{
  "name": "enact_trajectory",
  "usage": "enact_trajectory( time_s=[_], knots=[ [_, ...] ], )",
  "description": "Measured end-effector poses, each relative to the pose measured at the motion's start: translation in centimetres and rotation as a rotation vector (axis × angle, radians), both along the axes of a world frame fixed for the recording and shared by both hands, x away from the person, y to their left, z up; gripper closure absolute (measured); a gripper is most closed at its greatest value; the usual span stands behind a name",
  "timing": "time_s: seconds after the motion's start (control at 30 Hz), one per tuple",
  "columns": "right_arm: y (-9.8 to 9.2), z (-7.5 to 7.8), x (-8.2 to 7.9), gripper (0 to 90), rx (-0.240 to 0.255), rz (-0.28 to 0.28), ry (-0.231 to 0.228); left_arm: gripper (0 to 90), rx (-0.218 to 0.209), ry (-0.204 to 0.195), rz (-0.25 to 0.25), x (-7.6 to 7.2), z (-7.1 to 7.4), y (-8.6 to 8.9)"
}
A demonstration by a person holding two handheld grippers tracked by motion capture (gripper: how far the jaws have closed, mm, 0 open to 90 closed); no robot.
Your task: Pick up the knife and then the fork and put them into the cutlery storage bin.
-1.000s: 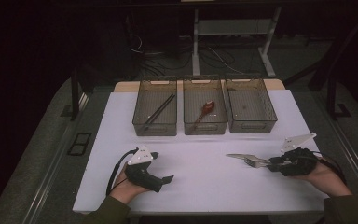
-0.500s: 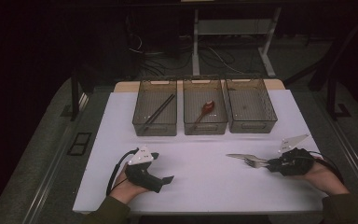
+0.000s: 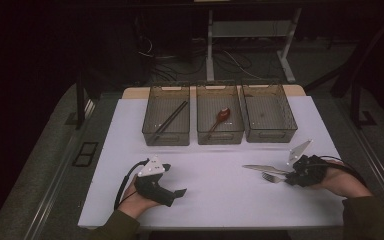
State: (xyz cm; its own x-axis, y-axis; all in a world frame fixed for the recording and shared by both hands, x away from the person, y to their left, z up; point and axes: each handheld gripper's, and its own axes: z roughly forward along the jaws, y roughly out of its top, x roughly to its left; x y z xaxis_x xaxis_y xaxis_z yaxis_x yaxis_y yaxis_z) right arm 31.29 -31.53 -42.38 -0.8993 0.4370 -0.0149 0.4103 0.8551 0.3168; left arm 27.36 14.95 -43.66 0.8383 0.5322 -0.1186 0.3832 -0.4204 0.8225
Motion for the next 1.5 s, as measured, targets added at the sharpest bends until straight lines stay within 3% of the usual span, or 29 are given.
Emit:
enact_trajectory(
  time_s=[0.17,0.27,0.37,0.43,0.53,0.6,0.93,1.03,1.5],
  knots=[
    [0.9,0.2,0.5,79.7,-0.075,0.048,0.02,0.0,0.0,0.0,-0.001,0.0,0.0,0.0],
    [1.3,0.2,0.4,83.7,-0.081,0.06,0.032,0.0,-0.001,-0.001,-0.001,0.0,0.0,0.0],
    [1.2,0.2,0.3,85.6,-0.089,0.076,0.015,0.0,0.001,-0.002,-0.002,0.0,0.0,0.0],
    [1.2,0.3,0.2,85.6,-0.072,0.064,0.027,0.0,0.005,-0.006,-0.003,0.0,0.1,0.0],
    [0.8,0.3,0.2,85.6,-0.059,0.068,0.011,0.0,-0.001,-0.005,0.0,0.0,0.1,0.0],
    [0.5,0.4,0.2,85.6,-0.038,0.06,0.001,0.0,-0.002,-0.005,-0.001,0.0,0.1,0.0],
    [-1.1,1.7,-0.3,85.6,0.165,-0.042,-0.044,0.0,0.006,-0.011,-0.006,0.0,0.1,0.2],
    [-1.5,2.1,-0.4,85.6,0.235,-0.096,-0.056,0.0,0.005,-0.014,-0.006,0.0,0.1,0.2],
    [-3.1,3.4,-0.1,85.7,0.439,-0.296,-0.157,0.0,-0.004,-0.015,-0.007,0.1,-0.1,0.7]
  ],
)
